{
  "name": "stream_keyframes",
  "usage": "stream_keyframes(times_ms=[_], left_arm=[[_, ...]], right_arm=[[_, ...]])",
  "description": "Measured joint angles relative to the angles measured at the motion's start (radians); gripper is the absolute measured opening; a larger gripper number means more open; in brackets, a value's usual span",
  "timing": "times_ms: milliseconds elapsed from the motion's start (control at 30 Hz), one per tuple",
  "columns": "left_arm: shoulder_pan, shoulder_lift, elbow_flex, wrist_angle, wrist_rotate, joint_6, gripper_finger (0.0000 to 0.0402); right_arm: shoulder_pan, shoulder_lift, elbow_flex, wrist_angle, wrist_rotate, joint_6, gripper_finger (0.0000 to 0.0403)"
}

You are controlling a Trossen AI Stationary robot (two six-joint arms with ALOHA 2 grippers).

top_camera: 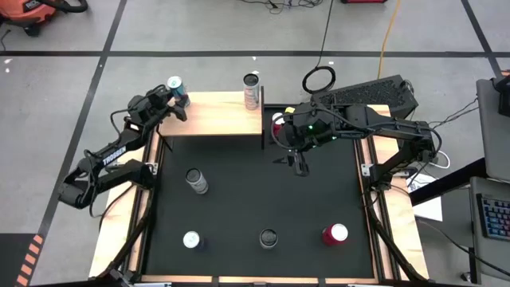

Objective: Place canned beverage on shelf
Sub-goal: Put the top blue soda can on the shelf

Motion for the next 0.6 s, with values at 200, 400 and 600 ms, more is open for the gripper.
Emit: stream_keyframes(times_ms=[200, 400, 600], left_arm=[[0.0, -0.006, 0.0, -0.004, 0.001, -0.003, 0.0268], [-0.001, -0.006, 0.0, -0.003, 0.001, -0.004, 0.0268], [-0.001, -0.006, 0.0, 0.014, 0.002, -0.03, 0.0268]], right_arm=[[0.0, 0.0, 0.0, 0.002, 0.0, 0.0, 0.0263], [0.0, 0.0, 0.0, 0.003, 0.0, -0.01, 0.0263], [0.0, 0.0, 0.0, 0.003, 0.0, -0.023, 0.0263]])
